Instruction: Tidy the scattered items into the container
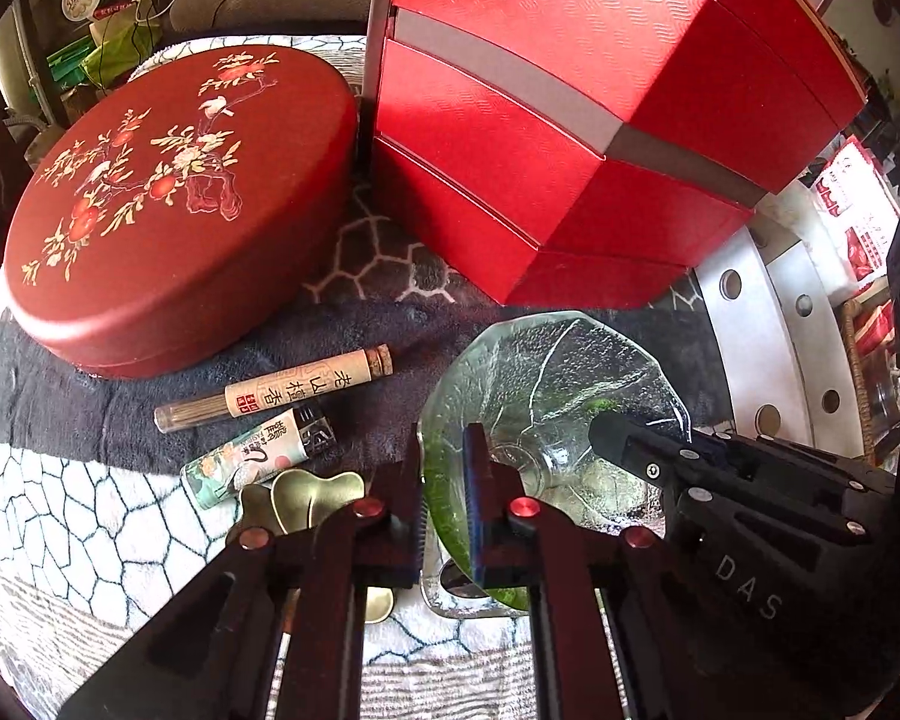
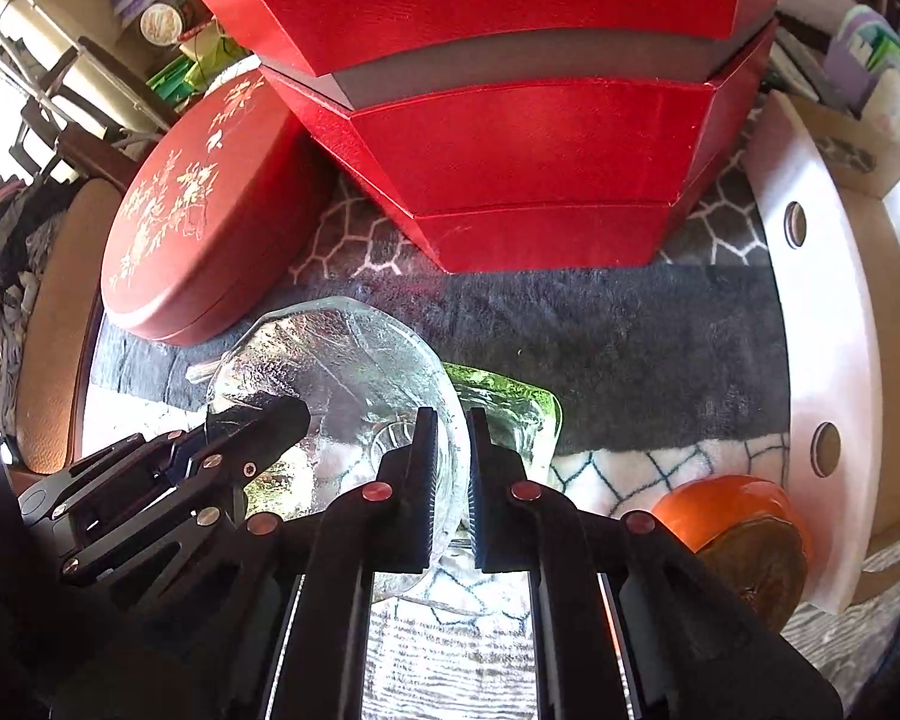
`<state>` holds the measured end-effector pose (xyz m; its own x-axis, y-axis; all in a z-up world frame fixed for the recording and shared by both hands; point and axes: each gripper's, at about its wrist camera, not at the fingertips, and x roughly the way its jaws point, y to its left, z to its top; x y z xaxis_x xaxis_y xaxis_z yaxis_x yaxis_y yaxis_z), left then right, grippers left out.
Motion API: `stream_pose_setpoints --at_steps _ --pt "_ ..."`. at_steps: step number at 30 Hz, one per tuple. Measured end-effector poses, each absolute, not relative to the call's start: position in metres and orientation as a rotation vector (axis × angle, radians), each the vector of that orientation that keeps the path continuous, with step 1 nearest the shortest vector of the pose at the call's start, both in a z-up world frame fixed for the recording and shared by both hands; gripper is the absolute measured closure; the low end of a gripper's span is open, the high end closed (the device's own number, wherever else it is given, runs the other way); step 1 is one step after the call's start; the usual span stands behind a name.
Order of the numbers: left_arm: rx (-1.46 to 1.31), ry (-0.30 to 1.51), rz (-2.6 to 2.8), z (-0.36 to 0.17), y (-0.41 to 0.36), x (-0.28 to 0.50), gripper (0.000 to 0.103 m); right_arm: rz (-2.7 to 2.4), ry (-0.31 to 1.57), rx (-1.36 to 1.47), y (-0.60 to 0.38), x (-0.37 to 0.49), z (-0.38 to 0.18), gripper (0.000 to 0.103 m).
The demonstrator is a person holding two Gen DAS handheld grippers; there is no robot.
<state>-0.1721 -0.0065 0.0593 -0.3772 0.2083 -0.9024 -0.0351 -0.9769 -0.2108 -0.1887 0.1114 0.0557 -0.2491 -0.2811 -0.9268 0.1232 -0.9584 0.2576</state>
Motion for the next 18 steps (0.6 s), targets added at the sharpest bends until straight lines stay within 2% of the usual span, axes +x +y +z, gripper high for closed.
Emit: stream_pose_setpoints --at_steps 18 --pt "-1.596 -0.33 2.537 0.095 -0.054 -0.103 0.095 -2.272 -0.065 1.636 0.065 -0.121 0.101 0.095"
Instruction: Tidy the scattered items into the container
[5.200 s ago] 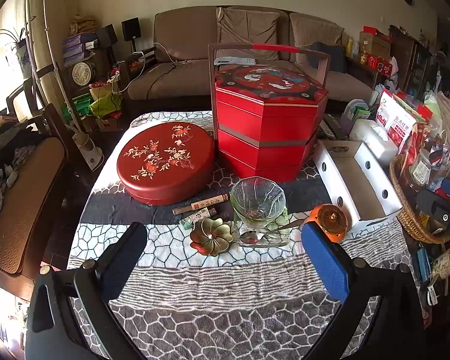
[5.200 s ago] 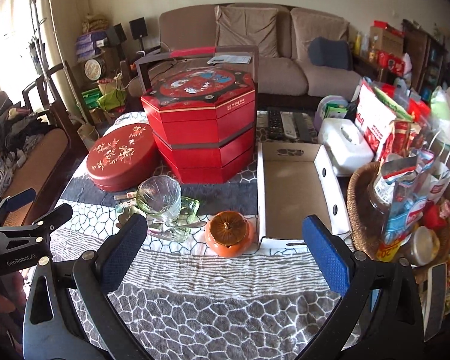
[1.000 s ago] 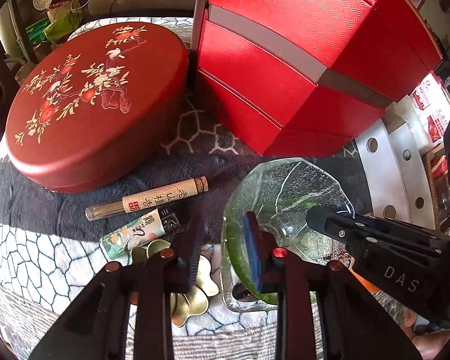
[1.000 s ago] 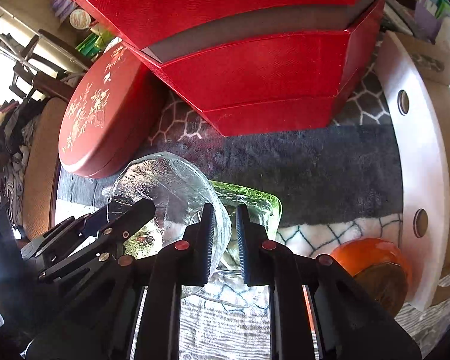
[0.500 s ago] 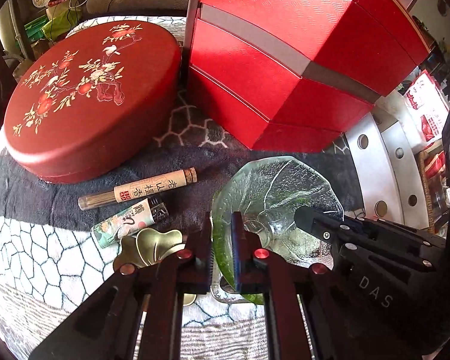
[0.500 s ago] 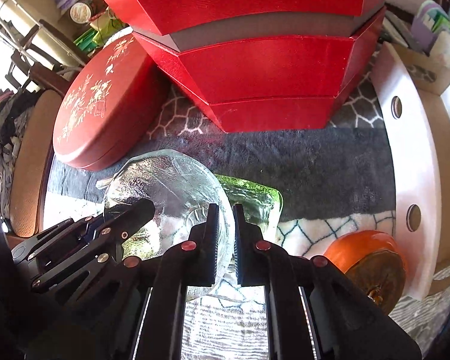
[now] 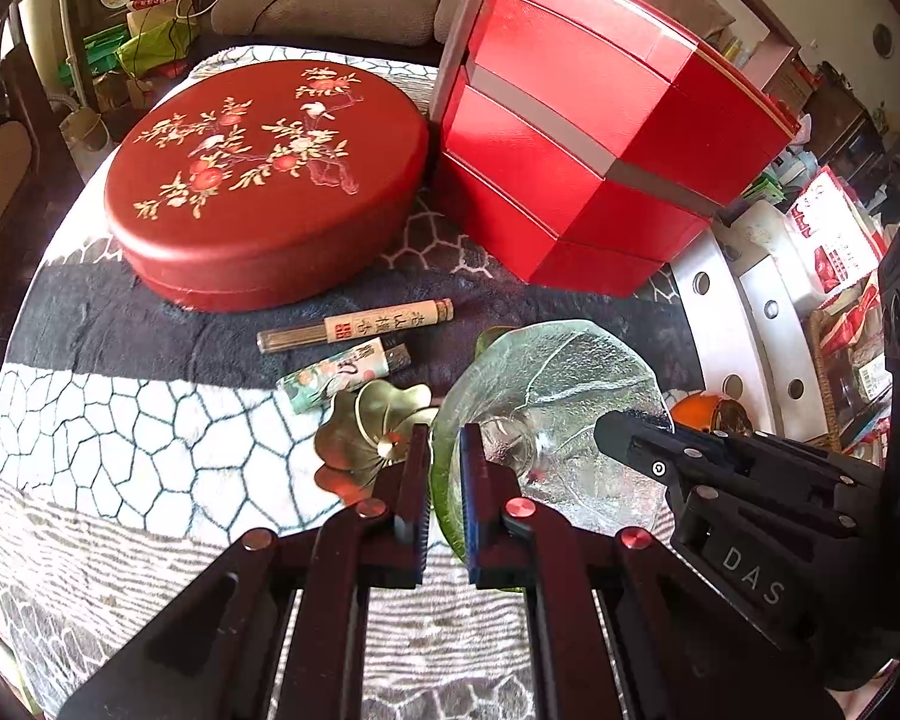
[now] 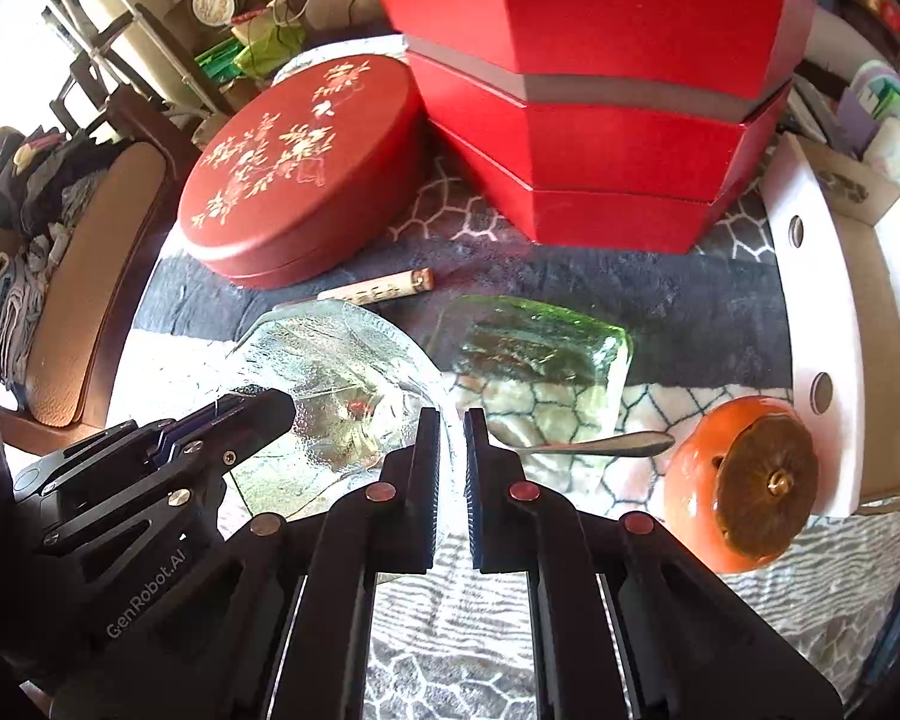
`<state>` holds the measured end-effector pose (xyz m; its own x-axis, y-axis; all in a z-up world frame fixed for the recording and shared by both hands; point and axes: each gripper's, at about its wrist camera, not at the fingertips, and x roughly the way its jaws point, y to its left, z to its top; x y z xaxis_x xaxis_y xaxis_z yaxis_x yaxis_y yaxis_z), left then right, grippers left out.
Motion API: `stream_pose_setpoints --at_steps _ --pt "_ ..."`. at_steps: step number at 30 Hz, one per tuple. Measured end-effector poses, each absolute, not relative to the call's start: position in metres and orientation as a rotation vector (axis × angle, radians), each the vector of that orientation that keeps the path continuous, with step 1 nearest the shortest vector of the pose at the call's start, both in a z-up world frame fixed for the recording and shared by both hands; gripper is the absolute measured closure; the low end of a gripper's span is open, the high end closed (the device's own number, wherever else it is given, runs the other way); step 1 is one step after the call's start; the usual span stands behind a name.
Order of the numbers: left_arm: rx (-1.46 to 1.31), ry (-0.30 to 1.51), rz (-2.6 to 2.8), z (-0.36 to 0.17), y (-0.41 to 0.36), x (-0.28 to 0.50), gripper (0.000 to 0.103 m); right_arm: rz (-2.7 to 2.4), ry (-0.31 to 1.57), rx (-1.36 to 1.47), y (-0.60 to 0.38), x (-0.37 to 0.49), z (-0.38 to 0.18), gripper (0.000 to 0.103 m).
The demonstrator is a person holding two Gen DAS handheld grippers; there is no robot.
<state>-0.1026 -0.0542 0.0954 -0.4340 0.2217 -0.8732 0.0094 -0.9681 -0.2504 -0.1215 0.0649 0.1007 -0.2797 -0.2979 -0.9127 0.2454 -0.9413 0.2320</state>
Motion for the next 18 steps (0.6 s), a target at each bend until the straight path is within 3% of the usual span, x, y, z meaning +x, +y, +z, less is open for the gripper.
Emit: stream_pose_setpoints --at_steps 7,18 --pt "-1.643 -0.363 2.57 0.096 -0.109 -0.051 0.095 -2.164 0.004 1.62 0.003 -0.077 0.099 0.095" --pt "-1.794 -0.446 2.582 0.056 -0.181 -0.004 0.095 -2.039 0.051 1.665 -0.069 -0.037 0.06 0.095"
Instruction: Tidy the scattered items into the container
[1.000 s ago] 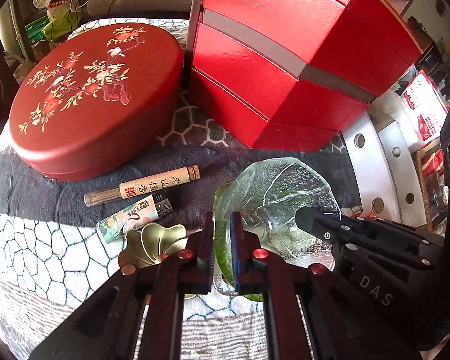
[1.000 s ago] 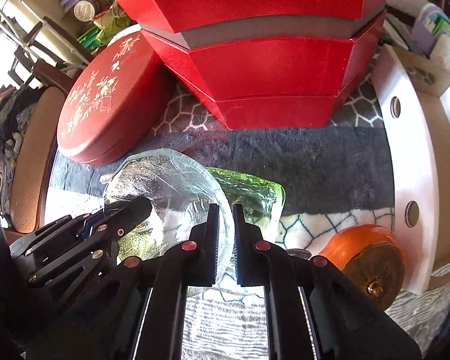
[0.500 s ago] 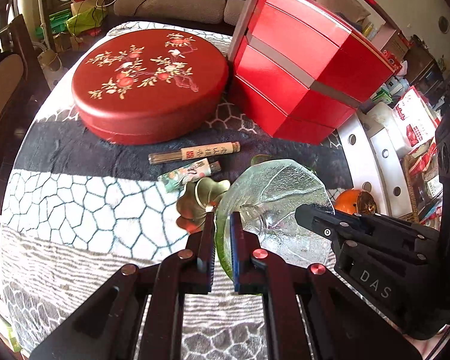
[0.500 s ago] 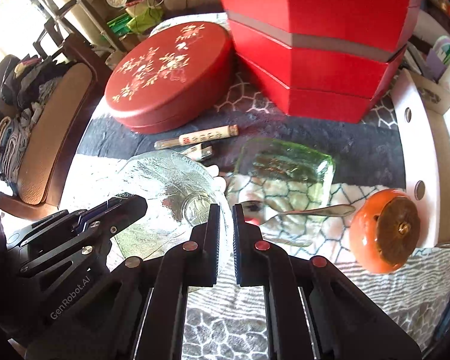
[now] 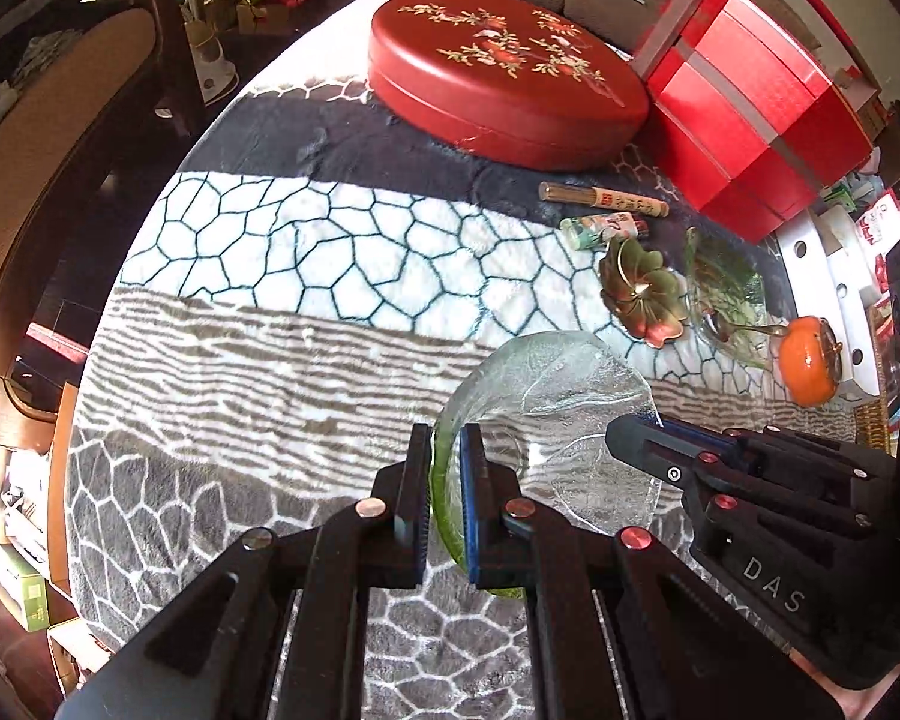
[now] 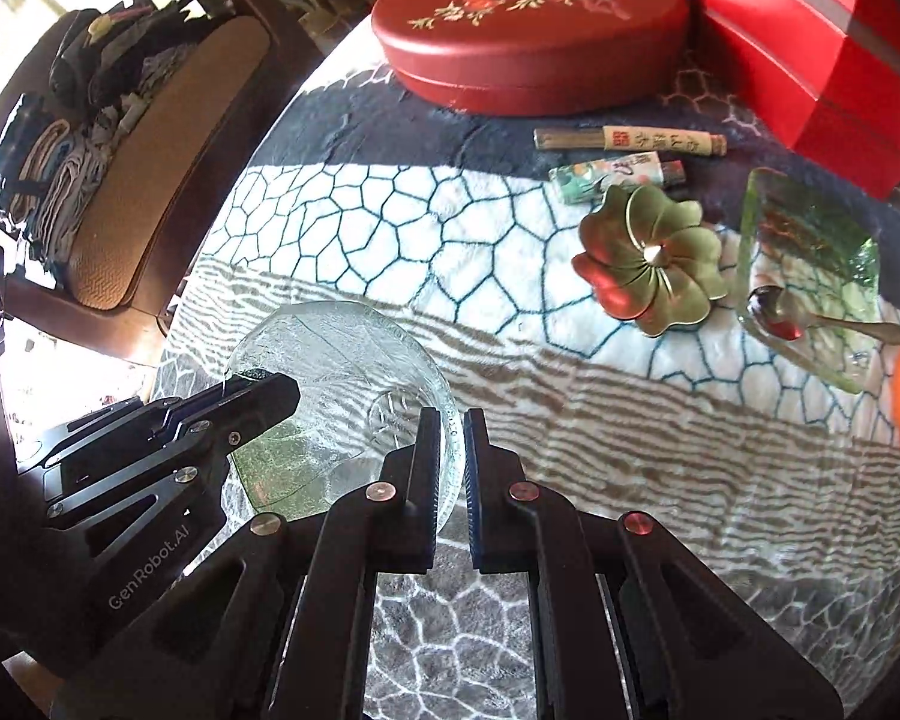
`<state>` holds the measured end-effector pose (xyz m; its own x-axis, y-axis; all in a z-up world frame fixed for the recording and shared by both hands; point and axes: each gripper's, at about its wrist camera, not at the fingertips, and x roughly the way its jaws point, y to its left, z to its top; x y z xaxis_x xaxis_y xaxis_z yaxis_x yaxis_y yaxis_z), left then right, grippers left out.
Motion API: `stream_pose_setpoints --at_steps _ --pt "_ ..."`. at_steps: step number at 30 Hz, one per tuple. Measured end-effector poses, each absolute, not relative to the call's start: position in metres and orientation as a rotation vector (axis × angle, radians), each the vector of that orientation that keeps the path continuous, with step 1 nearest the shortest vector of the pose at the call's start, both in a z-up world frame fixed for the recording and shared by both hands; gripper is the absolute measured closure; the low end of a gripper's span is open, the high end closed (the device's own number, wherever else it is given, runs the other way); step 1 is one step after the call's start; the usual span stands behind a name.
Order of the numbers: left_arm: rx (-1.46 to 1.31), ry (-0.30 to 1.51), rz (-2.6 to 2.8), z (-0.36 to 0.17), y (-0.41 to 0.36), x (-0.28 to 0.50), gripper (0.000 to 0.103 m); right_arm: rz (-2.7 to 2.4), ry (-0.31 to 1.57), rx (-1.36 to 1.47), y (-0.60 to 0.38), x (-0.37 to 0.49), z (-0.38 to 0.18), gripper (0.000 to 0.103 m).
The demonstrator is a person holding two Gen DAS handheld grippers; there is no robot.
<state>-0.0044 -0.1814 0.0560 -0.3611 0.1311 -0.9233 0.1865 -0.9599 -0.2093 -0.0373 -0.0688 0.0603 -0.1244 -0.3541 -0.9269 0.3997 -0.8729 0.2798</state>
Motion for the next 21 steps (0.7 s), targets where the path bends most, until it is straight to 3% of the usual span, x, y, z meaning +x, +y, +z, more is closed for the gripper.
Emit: stream_pose_setpoints --at_steps 8,11,13,16,18,21 --pt "1.758 0.469 -2.515 0.056 -0.186 -0.014 0.093 -2.003 0.058 1.685 -0.069 -0.051 0.056 0.095" --pt "1.749 0.475 -2.529 0.057 -0.187 -0.011 0.093 -1.988 0.043 1.674 -0.058 -0.055 0.059 0.081" --pt "1.743 0.467 -2.541 0.061 -0.187 -0.007 0.093 -1.978 0.023 1.652 -0.043 -0.06 0.065 0.066" --pt "1.708 0.459 -2.567 0.071 -0.188 -0.003 0.091 -2.044 0.035 1.63 -0.013 -0.073 0.077 0.067" --pt "1.7 0.435 -2.576 0.075 -0.186 -0.005 0.08 -2.026 -0.013 1.641 0.006 -0.083 0.079 0.067" --pt "1.709 0.431 -2.567 0.076 -0.183 -0.008 0.079 -2.03 -0.033 1.651 0.023 -0.091 0.085 0.069"
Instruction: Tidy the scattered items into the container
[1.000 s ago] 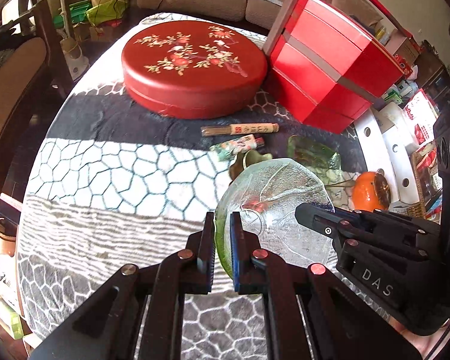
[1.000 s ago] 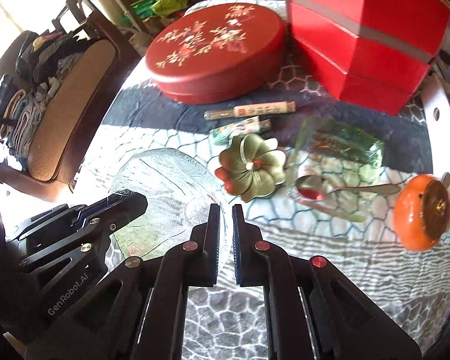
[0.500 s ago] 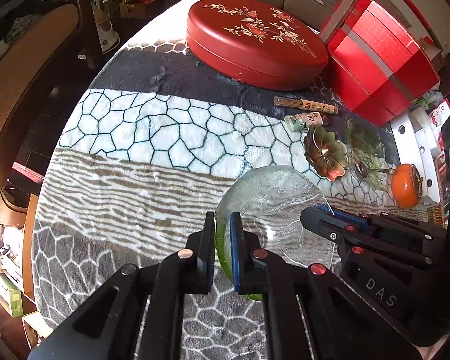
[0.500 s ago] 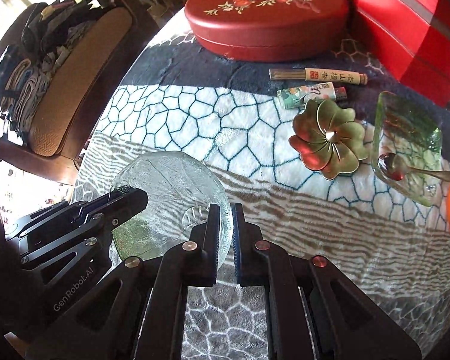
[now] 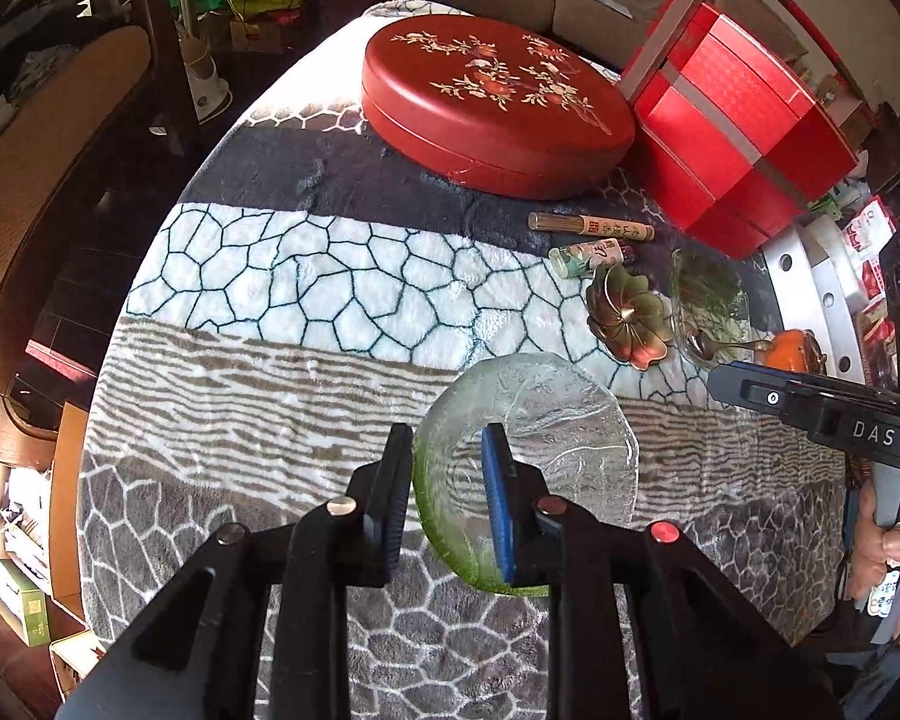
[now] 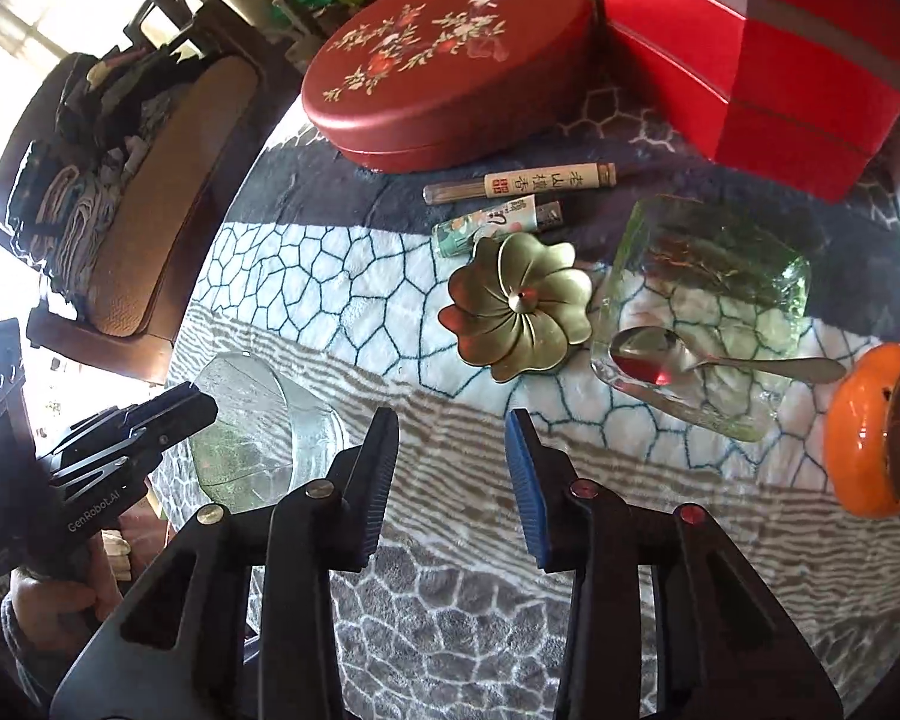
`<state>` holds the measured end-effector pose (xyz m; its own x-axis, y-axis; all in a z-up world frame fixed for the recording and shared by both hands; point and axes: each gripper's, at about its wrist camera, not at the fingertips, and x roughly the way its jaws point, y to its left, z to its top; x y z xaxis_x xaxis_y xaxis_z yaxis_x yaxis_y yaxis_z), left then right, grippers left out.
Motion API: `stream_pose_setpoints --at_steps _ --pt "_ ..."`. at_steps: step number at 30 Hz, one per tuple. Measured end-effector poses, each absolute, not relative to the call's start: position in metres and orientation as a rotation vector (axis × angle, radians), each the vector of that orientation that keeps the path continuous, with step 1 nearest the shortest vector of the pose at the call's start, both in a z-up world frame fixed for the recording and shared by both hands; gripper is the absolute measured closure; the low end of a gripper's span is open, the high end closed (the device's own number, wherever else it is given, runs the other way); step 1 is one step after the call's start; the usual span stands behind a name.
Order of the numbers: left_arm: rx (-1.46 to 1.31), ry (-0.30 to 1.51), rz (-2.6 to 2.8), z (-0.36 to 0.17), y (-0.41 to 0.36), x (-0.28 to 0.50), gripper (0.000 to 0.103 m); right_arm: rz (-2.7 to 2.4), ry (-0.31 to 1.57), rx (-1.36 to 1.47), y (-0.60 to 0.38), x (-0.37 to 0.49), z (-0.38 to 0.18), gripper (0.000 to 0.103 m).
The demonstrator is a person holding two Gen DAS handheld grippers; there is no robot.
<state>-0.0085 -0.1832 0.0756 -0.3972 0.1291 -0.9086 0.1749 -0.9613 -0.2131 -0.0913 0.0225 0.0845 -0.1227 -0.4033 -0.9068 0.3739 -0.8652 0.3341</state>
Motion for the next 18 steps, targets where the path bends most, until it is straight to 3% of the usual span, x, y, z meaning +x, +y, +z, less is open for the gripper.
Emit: stream_pose_setpoints --at_steps 10,14,18 --pt "1.671 0.512 -2.763 0.122 -0.14 -0.028 0.076 -2.212 0.231 1.7 0.096 -0.137 0.092 0.069" --pt "1.753 0.532 -2.778 0.115 -0.1 -0.056 0.063 -2.197 0.098 1.752 0.119 -0.147 0.074 0.069" --pt "1.861 0.607 -2.741 0.093 -0.061 -0.082 0.063 -2.205 -0.022 1.77 0.133 -0.161 0.063 0.069"
